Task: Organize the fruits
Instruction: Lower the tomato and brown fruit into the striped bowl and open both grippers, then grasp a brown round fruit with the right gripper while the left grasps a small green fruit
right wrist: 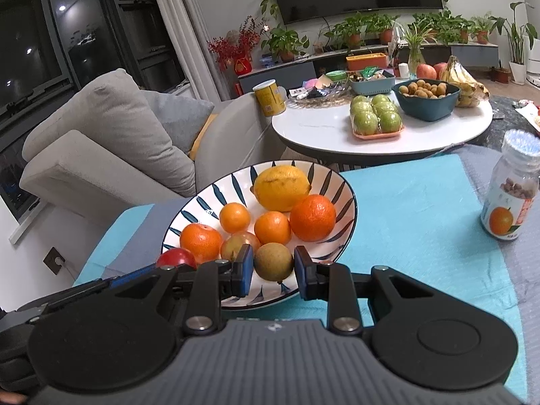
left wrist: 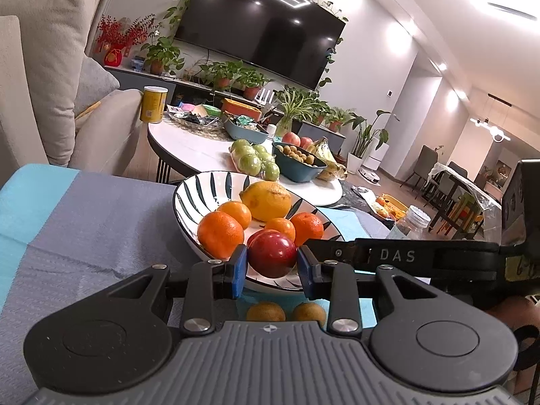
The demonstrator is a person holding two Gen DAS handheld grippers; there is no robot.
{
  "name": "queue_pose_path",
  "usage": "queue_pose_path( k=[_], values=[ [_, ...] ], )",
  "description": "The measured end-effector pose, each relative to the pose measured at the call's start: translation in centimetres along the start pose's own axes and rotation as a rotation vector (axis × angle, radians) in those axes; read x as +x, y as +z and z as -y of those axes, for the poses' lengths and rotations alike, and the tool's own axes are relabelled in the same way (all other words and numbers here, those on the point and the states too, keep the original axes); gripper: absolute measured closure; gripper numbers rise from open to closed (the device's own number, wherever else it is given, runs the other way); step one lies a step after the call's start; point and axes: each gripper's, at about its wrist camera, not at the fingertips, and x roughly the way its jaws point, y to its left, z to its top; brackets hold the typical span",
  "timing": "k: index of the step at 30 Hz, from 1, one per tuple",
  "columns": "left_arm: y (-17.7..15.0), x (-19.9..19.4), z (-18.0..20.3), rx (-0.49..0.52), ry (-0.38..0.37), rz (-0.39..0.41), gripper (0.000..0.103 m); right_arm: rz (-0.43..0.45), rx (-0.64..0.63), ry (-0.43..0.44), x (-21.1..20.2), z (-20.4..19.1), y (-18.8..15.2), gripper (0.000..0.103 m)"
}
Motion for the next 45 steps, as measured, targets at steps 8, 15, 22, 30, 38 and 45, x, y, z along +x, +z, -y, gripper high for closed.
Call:
queue_pose_path(
  k=[8,15,22,30,38,45],
  values=[
    [0.0,0.2,0.2,0.012,0.001,-0.003,0.073,-0.001,0.014,0.007,0.2,0.2,0.0,0.066],
    [0.0,0.2,0.2,0.011,-0.004,-0.005,0.073,0.001,0.025,0.013,0.2,0.2,-0.1,0.066],
    [0.0,0.2,0.2,0.014,-0.011,-0.004,0.072,0.005,0.028,0.006,0.0,0.3,0.0,0.066],
    [0.0,0.1,0.5,0.014,-0.010,-0.007,0.072,0.007,0.025,0.001,-0.2,0.4,0.1,0.066],
    [0.0,-0.5,0.5,0.016,-0.008,-0.003,0.072,0.008,0.017,-0.002,-0.4,0.3,0.1,0.066],
    [0.0,-0.8,0.5,0.021,-0.006,0.000,0.072,0.010,0.005,-0.007,-1.1,0.2,0.0,0.066]
  ],
)
